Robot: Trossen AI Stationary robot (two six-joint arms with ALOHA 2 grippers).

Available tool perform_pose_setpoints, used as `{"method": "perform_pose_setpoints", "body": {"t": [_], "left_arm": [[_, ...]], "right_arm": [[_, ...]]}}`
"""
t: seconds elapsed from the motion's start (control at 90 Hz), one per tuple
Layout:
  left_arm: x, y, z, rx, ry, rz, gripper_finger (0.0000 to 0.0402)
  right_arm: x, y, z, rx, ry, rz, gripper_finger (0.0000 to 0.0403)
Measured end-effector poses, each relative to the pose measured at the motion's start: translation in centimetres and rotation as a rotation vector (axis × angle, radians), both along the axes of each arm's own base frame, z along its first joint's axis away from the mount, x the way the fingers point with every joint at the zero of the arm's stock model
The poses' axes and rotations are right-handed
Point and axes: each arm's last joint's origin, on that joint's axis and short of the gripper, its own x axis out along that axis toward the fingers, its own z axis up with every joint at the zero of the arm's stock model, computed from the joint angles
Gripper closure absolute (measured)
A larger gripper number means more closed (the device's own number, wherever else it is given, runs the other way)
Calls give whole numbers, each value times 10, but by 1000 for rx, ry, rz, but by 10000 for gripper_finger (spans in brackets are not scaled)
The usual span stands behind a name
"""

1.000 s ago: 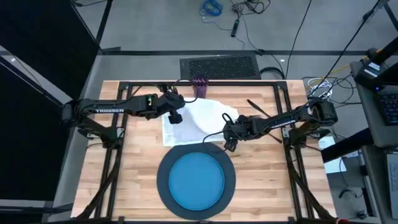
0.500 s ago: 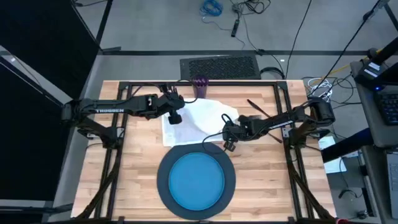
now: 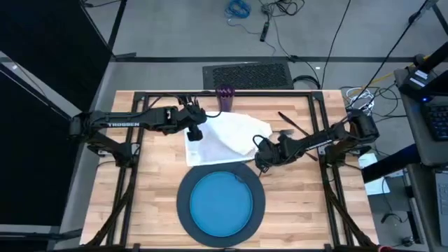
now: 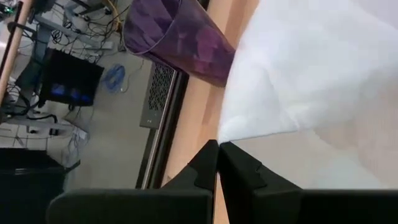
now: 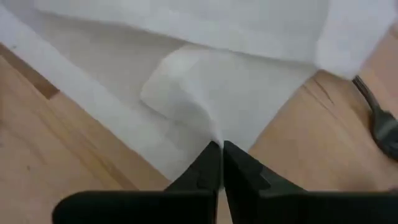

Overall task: Set table place
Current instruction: Fold the white table napkin on the table

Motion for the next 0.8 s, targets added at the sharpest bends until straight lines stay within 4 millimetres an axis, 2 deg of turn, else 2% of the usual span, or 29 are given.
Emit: {"method": "perform_pose_setpoints", "body": {"t": [0.156,0.311,0.467,0.667,0.8], "left_arm": [[0,0,0,-4,-3,5,402],[0,0,0,-6,-3,4,402],[0,-1,0,-8,-3,3,402],[-2,-1,-1,-13,17,3,402],[-1,-1,-1,-25,9,-8,402]], "right_arm": [[-5,13,8,-93,-113,-92,403],[-8,25,9,-111,-188,-161,403],[-17,33,11,-203,-263,-256,403],[-40,37,16,-352,-356,-426,403],[-47,36,26,-400,-438,-455,403]]}}
